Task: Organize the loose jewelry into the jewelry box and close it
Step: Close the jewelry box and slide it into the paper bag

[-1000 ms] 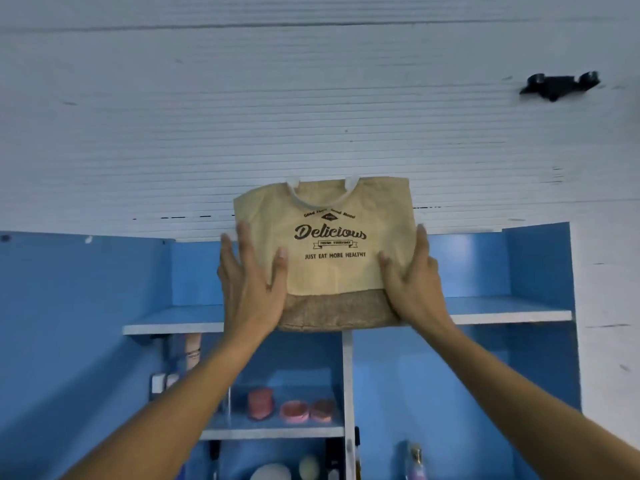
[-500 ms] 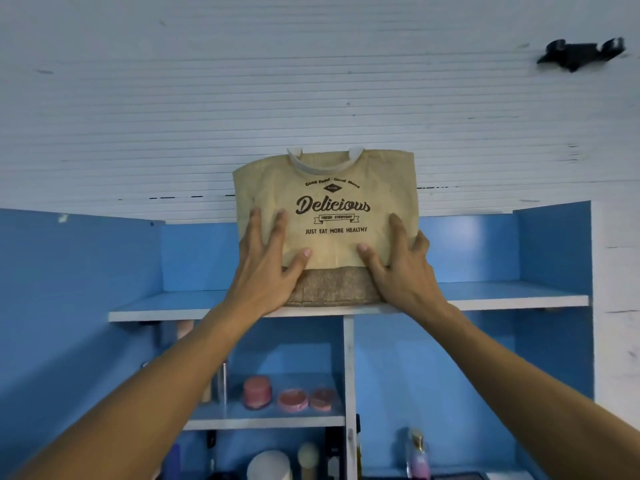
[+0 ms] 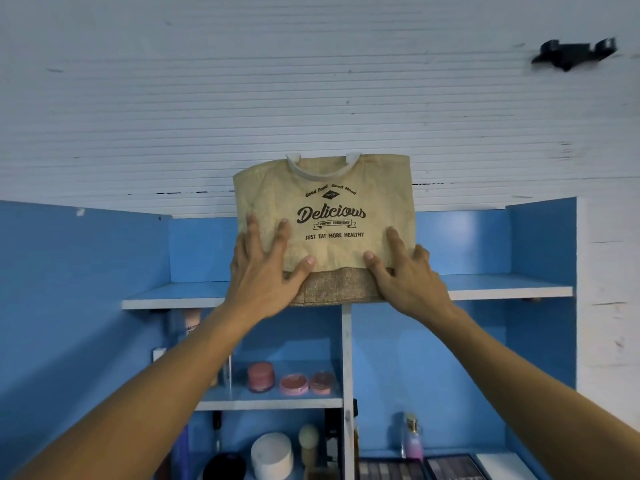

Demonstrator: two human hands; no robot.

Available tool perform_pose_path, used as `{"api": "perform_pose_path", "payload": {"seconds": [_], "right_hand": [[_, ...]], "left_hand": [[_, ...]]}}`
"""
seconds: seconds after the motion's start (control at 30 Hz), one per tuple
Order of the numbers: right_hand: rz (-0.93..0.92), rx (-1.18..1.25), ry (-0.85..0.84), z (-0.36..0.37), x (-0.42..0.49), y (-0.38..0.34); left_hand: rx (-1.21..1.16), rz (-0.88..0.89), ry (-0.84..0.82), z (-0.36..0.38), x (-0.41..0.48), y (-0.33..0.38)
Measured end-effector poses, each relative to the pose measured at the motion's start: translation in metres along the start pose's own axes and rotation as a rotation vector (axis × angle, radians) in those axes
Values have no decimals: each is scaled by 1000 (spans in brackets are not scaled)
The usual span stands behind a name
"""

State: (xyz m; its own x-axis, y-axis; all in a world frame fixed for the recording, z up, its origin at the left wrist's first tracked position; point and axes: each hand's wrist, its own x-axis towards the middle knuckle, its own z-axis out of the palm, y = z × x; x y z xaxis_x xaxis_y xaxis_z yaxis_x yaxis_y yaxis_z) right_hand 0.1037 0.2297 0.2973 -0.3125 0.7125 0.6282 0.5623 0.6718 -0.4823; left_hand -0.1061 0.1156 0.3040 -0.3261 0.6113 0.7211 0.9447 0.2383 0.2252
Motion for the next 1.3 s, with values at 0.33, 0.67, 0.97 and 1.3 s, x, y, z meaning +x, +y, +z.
{"api": "perform_pose_path", "payload": {"seconds": [0.33,0.67,0.97,1.3], "right_hand": [[-2,-13,-6,1,-7,0],[-16,-28,47,5,-7,4],[3,-65,44,4,-6,4],[-7,50,22,2,-5,6]], "left_hand": [[-83,-15,-109,-2,-4,-2],[-95,-23,-71,-1,-6,-2],[-71,-6,-43,-4,-11,-2],[-185,-55,-5,-4,-10,-3]]}}
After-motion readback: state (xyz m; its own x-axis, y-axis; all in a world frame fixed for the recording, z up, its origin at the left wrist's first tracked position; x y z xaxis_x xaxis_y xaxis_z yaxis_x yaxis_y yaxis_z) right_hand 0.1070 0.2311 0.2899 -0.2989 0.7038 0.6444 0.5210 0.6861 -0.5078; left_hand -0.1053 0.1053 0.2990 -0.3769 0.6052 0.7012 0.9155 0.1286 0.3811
